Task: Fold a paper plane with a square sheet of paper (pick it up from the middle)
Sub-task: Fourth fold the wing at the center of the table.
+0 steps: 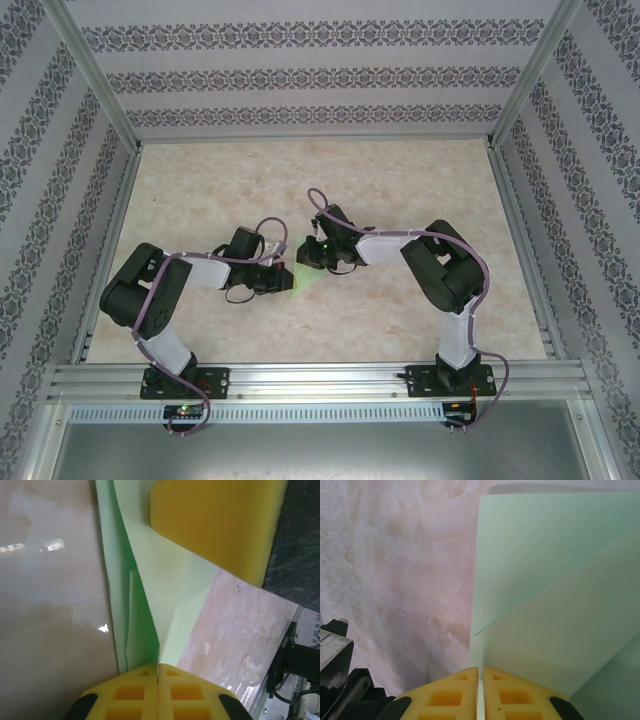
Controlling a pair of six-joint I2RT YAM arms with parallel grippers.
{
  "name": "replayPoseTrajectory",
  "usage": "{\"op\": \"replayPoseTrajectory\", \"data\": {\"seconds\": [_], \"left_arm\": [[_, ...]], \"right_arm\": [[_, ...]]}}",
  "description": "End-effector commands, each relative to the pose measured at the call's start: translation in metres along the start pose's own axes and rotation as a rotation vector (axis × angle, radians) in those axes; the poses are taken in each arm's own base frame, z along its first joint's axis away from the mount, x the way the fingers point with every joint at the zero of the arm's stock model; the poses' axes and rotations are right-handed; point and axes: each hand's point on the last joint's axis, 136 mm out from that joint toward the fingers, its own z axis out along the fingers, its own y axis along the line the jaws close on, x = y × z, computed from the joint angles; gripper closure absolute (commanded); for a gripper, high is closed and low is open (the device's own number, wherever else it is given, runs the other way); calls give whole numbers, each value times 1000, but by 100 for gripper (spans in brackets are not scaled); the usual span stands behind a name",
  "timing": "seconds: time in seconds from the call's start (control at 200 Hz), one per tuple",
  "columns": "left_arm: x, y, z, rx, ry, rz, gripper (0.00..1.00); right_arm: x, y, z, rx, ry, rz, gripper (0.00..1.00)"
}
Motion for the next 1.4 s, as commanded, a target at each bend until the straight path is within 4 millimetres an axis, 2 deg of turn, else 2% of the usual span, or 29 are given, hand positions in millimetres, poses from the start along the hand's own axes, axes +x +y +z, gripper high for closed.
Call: {"op": "replayPoseTrajectory", "data": {"seconds": [0.0, 0.19, 0.31, 0.42, 0.515, 0.629, 0.714, 0.929, 1.129, 1.259, 1.399], "left_arm": [[5, 15, 5, -35, 39, -15, 99], [7, 20, 5, -47, 26, -30, 99], [6, 21, 4, -57, 24, -33, 95], [7, 21, 2, -54, 4, -37, 95], [8, 23, 1, -66, 1, -36, 100], [6, 22, 2, -55, -13, -53, 100], [5, 22, 2, -57, -25, -62, 100], [3, 20, 3, -33, -27, -74, 100], [4, 22, 3, -36, -30, -84, 100], [3, 21, -2, -71, -28, -58, 87], [6, 21, -10, -106, -19, -26, 80]], "right_arm": [[-3, -12, 3, 52, -7, 19, 89], [1, -23, 9, 79, 10, 29, 89], [3, -24, 12, 84, 20, 31, 89], [1, -16, 9, 54, 17, 17, 89], [-4, -10, 4, 40, -1, 11, 88], [-7, 5, 1, -11, 2, -8, 87], [-8, 7, 0, -10, 7, -17, 86], [-7, 1, 4, 0, 16, -9, 85], [3, -22, 20, 65, 66, 13, 87], [8, -33, 22, 120, 86, 19, 88], [10, -35, 21, 127, 89, 23, 88]]}}
